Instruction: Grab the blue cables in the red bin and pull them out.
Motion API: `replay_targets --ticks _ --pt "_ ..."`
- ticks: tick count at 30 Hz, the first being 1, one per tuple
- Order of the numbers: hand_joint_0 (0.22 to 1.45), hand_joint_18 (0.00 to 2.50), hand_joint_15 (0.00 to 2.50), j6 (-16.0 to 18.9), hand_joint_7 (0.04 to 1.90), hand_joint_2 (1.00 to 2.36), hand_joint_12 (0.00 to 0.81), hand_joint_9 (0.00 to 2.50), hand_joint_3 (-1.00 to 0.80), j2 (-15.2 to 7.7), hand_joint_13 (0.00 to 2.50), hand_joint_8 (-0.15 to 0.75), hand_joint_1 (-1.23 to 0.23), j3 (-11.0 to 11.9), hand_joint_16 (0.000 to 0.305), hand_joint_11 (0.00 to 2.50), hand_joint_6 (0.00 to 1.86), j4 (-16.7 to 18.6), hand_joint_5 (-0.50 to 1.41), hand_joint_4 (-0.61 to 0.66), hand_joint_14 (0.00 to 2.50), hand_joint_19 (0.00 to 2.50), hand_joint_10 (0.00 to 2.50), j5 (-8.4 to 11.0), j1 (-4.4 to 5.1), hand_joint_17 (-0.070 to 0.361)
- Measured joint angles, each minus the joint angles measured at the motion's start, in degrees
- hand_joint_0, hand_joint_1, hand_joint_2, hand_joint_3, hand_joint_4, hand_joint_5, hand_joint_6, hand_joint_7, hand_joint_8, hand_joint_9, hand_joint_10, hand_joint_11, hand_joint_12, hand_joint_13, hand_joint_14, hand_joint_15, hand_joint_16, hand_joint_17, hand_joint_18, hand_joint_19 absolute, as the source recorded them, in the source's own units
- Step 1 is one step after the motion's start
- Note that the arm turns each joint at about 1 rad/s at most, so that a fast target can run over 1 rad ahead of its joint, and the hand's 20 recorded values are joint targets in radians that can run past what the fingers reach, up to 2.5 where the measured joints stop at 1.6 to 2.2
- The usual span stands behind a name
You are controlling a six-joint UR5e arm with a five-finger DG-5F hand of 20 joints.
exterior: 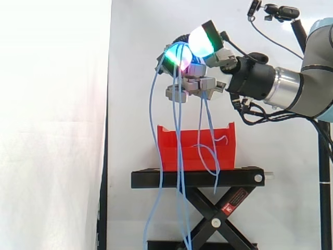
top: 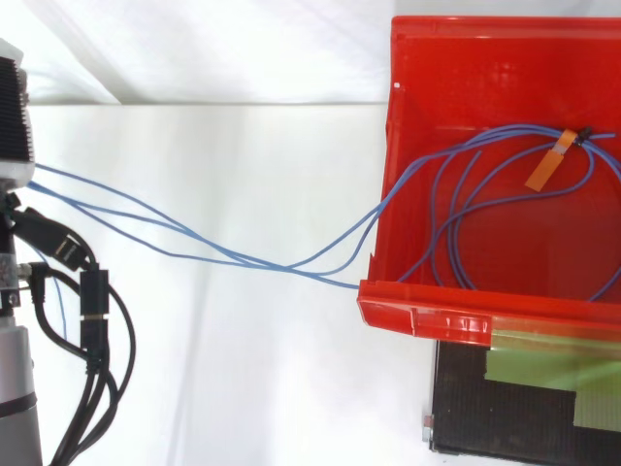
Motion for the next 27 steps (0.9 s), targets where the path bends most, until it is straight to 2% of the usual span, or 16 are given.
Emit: replay_targets --ticks 13,21,27 --pt "0.71 1.08 1.62 -2.2 0.75 1.00 0.418 1.50 -1.00 0.0 1.69 0.071 -0.85 -0.2 0.051 1.81 0.01 -0.2 1.01 0.20 0.11 1.13 0.03 -2.60 -0.24 0.114" --pt "0.71 1.07 1.62 -2.2 0.75 1.00 0.418 1.50 -1.00 0.0 1.69 0.081 -0.85 -3.0 0.050 1.82 0.01 0.6 1.01 0.20 0.10 1.13 0.02 -2.83 -0.26 0.113" --pt "0.71 1.07 1.63 -2.0 0.75 1.00 0.418 1.50 -1.00 0.0 1.69 0.086 -0.85 -3.6 0.050 1.83 0.01 1.2 1.00 0.19 0.10 1.14 0.02 -2.72 -0.06 0.113"
